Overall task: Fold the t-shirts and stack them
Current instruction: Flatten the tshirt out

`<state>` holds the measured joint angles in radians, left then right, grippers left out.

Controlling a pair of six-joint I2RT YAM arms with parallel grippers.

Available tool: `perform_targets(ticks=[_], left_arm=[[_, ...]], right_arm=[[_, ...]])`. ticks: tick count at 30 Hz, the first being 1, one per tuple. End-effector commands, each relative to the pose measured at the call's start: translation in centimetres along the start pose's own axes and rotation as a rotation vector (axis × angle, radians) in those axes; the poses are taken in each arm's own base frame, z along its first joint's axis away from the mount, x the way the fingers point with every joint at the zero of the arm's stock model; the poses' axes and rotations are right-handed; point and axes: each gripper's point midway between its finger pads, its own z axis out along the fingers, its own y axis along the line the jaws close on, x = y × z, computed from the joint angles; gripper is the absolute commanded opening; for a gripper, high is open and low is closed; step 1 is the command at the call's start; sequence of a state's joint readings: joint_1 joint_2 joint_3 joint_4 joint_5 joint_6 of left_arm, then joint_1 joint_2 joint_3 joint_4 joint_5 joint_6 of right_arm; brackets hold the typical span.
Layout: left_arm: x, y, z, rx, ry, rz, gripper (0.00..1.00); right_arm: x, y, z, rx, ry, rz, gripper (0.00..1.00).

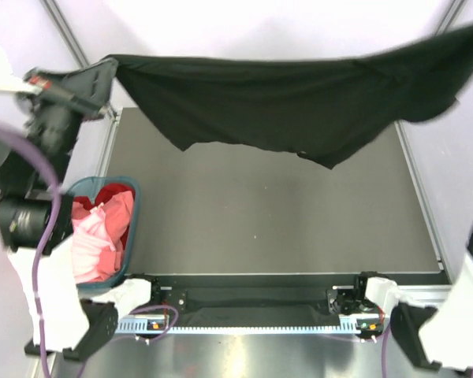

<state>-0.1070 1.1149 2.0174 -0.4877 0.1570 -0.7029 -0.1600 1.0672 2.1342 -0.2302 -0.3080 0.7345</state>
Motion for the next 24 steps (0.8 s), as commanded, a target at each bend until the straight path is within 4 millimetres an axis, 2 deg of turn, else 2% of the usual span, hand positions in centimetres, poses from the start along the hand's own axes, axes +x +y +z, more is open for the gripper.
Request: perform_targets(ticks=[1,4,6,9,10,12,13,14,15,16,17,18,19,20,21,22,23,24], left_arm=[[-3.4,-3.5,-2.2,0.097,-0.106,0.054,0.0],[-4.0,-4.1,-3.1,0.11,-0.124,0.051,0.0],[-3.7,-3.8,-2.9,0.102,-0.115,0.054,0.0],[-1.6,-1.7,-1.3,0.055,-0.063,0.044,0.0],[-0.8,-0.9,-0.6,0.041,-0.045,0.04,0.0],[1.0,0.7,0.3,0.021,-0.018,0.019,0.0],[3.2,2.6,1.2,-0.002,0.015,-0.009,0.0],[5.9,4.9,2.2,-0.031,0.05,-0.039,0.0],[7.4,6.1,2.5,-0.047,0.071,-0.058,0.0],[8.8,7.2,2.8,-0.066,0.093,-0.079,0.0],[10.5,8.7,3.3,-0.09,0.126,-0.093,0.0],[13.8,11.2,3.5,-0.137,0.189,-0.106,0.0],[15.4,12.7,4.2,-0.149,0.206,-0.111,0.0],[17.2,14.3,4.3,-0.184,0.233,-0.124,0.0],[20.2,17.2,3.9,-0.245,0.275,-0.134,0.0],[22.6,19.2,4.2,-0.277,0.31,-0.14,0.0],[23.6,20.3,4.8,-0.272,0.302,-0.131,0.0],[26.0,22.5,4.5,-0.315,0.345,-0.128,0.0]], right_arm=[[-4.0,3.6,-1.8,-0.067,-0.125,-0.073,0.0],[-4.1,4.1,-2.2,-0.076,-0.121,-0.063,0.0],[-3.9,3.9,-2.1,-0.081,-0.123,-0.051,0.0],[-1.3,1.2,-1.3,-0.04,-0.081,-0.014,0.0],[0.6,-0.7,-0.7,-0.01,-0.042,0.002,0.0],[3.1,-2.8,-0.3,0.017,0.001,0.034,0.0],[5.8,-5.3,-0.1,0.053,0.045,0.059,0.0],[6.8,-6.2,-0.2,0.058,0.055,0.068,0.0],[8.2,-7.3,-0.3,0.072,0.075,0.084,0.0],[11.7,-10.2,-0.8,0.13,0.134,0.118,0.0],[12.8,-11.2,-1.0,0.135,0.142,0.116,0.0],[14.3,-12.4,-1.4,0.153,0.161,0.121,0.0],[18.0,-15.3,-2.6,0.212,0.221,0.145,0.0],[19.3,-16.4,-2.9,0.215,0.225,0.142,0.0],[21.5,-18.1,-3.3,0.243,0.258,0.15,0.0],[25.0,-20.6,-4.8,0.293,0.314,0.169,0.0],[26.3,-21.8,-5.0,0.294,0.318,0.16,0.0],[29.4,-24.2,-5.6,0.333,0.368,0.179,0.0]])
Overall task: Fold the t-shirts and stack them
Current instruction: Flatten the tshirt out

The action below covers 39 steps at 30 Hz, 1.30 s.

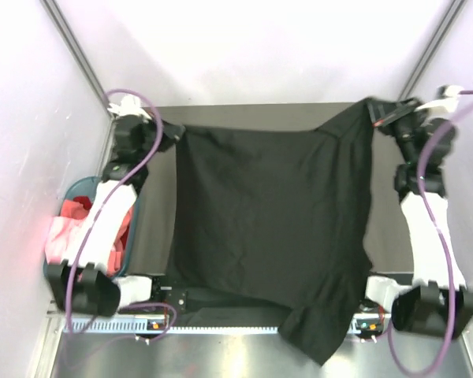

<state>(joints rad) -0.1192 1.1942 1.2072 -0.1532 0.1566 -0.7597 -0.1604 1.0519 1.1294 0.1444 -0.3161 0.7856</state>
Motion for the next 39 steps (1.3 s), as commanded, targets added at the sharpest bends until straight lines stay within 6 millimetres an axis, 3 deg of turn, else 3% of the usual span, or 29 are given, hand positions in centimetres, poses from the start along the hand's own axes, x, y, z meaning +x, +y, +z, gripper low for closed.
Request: perform_targets(ticks=[1,3,4,5,6,7,8,9,10,12,13,15,16,18,19,21,22,24,30,39], left_arm=[[1.9,3.3,4.5,-0.01,-0.016,0.016,0.0],[3.1,5.6,7.1,-0.045,0.013,0.042,0.0],[5.3,8.4,9.4,-0.098,0.073,0.033,0.0],[5.7,9.0,10.7,-0.09,0.077,0.042,0.0],[5.6,9.3,12.0,-0.089,0.083,0.053,0.0],[8.1,11.5,13.8,-0.113,0.159,0.036,0.0],[8.5,12.0,14.8,-0.109,0.181,0.031,0.0],[7.8,11.6,16.0,-0.092,0.175,0.046,0.0],[9.4,13.6,17.3,-0.125,0.215,0.043,0.0],[8.7,14.1,18.9,-0.124,0.207,0.052,0.0],[9.9,15.6,19.8,-0.145,0.239,0.042,0.0],[8.8,16.0,21.0,-0.144,0.226,0.046,0.0],[9.8,17.5,21.5,-0.171,0.254,0.034,0.0],[9.0,17.6,22.4,-0.156,0.252,0.029,0.0],[9.9,18.5,22.9,-0.165,0.274,0.019,0.0],[9.9,18.2,23.6,-0.139,0.296,0.003,0.0],[10.7,18.9,23.9,-0.148,0.313,-0.005,0.0],[10.9,18.9,24.2,-0.143,0.323,-0.019,0.0],[12.3,19.7,23.5,-0.187,0.399,-0.045,0.0],[12.9,19.6,21.3,-0.251,0.502,-0.036,0.0]], right_arm=[[2.1,-3.5,2.4,-0.029,-0.024,-0.048,0.0],[5.8,-7.6,4.9,0.008,0.061,-0.045,0.0],[6.6,-8.6,5.7,0.02,0.079,-0.062,0.0],[7.7,-9.9,6.6,0.041,0.102,-0.054,0.0],[10.0,-12.5,7.9,0.076,0.153,-0.038,0.0],[10.0,-12.7,9.1,0.069,0.155,-0.04,0.0],[10.6,-13.4,9.9,0.074,0.171,-0.035,0.0],[12.7,-15.5,10.9,0.101,0.218,-0.016,0.0],[12.4,-15.3,12.0,0.094,0.221,-0.019,0.0],[14.5,-17.3,13.4,0.116,0.272,-0.004,0.0],[13.9,-16.9,14.4,0.101,0.262,-0.011,0.0],[14.5,-18.1,15.8,0.117,0.278,-0.006,0.0],[14.8,-18.5,16.2,0.123,0.288,-0.005,0.0],[16.5,-20.2,16.8,0.159,0.338,0.011,0.0],[15.9,-19.9,17.6,0.15,0.334,0.008,0.0],[17.6,-21.3,17.8,0.192,0.388,0.034,0.0],[17.1,-21.0,18.4,0.19,0.385,0.035,0.0],[18.2,-21.6,18.3,0.224,0.429,0.062,0.0],[18.5,-21.7,17.7,0.3,0.512,0.083,0.0],[19.9,-21.2,12.1,0.455,0.686,0.137,0.0]])
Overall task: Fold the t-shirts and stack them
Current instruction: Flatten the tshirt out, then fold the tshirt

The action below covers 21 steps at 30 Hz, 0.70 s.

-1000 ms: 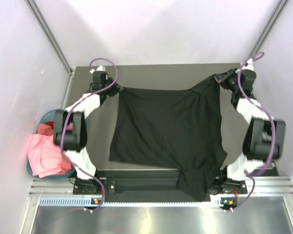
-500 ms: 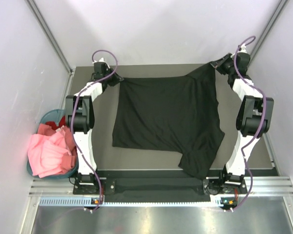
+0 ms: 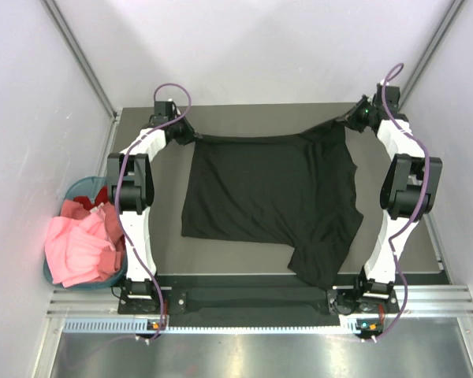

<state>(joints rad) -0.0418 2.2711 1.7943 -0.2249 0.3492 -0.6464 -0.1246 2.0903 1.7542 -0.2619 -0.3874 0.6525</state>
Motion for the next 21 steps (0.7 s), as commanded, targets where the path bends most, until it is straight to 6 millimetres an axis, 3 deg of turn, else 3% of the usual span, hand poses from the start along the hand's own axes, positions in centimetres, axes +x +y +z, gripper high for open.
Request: perform_targets(ticks=[1,14,21], left_arm=[[-0.2,-1.0,-2.1,-0.007,0.033,0.024,0.0],[3.4,-0.1,-6.5,-0.085,0.204,0.093,0.0],[3.6,0.4,-8.8,-0.138,0.2,0.088,0.0]], right_arm=[[1.1,1.2,-3.6,0.044,0.046,-0.002,0.0],[6.9,-1.6,-10.2,0.192,0.232,0.056,0.0],[9.0,-3.4,-12.7,0.247,0.278,0.037,0.0]])
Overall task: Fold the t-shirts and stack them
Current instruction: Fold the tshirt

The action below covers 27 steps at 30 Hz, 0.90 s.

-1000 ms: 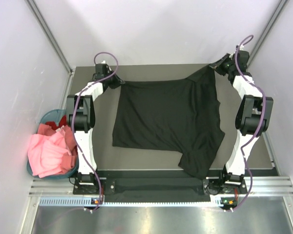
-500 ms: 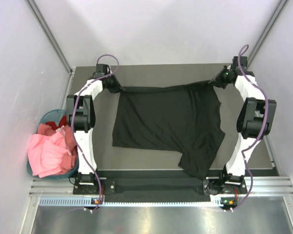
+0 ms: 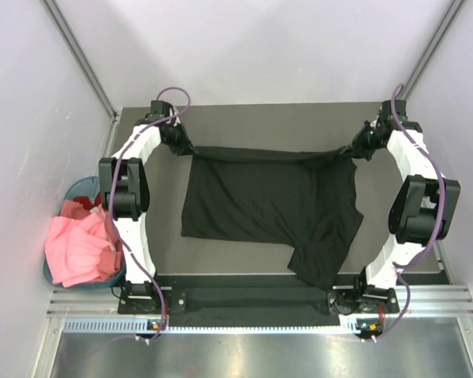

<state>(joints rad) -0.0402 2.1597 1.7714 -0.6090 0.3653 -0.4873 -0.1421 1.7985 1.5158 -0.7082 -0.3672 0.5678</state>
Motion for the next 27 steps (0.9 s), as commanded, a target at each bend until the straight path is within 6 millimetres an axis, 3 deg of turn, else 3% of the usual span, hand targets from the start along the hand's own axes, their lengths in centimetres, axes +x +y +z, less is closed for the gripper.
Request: perform_targets(ticks=[1,9,15,19,27], left_arm=[[-0.6,-0.4,-3.4,-0.02,-0.037,0.028,0.0],[1.7,0.9,-3.9,-0.061,0.013,0.006,0.0],[4.9,2.2,-3.5,-0.086,0.115,-0.024,0.0],[5.6,2.9,-3.0,-0.102,0.133,-0.029,0.0],[5.9,3.2,-3.0,-0.114,0.136,-0.026,0.0]], right_arm=[[0.9,-1.0,-2.1,0.027,0.009,-0.027,0.0],[3.1,-2.5,-3.1,0.045,0.022,-0.014,0.0],[5.0,-3.7,-3.9,0.06,0.031,-0.003,0.0],[6.5,-4.7,-3.8,0.073,0.045,0.001,0.0],[7.6,-6.7,-3.8,0.118,0.063,-0.004,0.0]])
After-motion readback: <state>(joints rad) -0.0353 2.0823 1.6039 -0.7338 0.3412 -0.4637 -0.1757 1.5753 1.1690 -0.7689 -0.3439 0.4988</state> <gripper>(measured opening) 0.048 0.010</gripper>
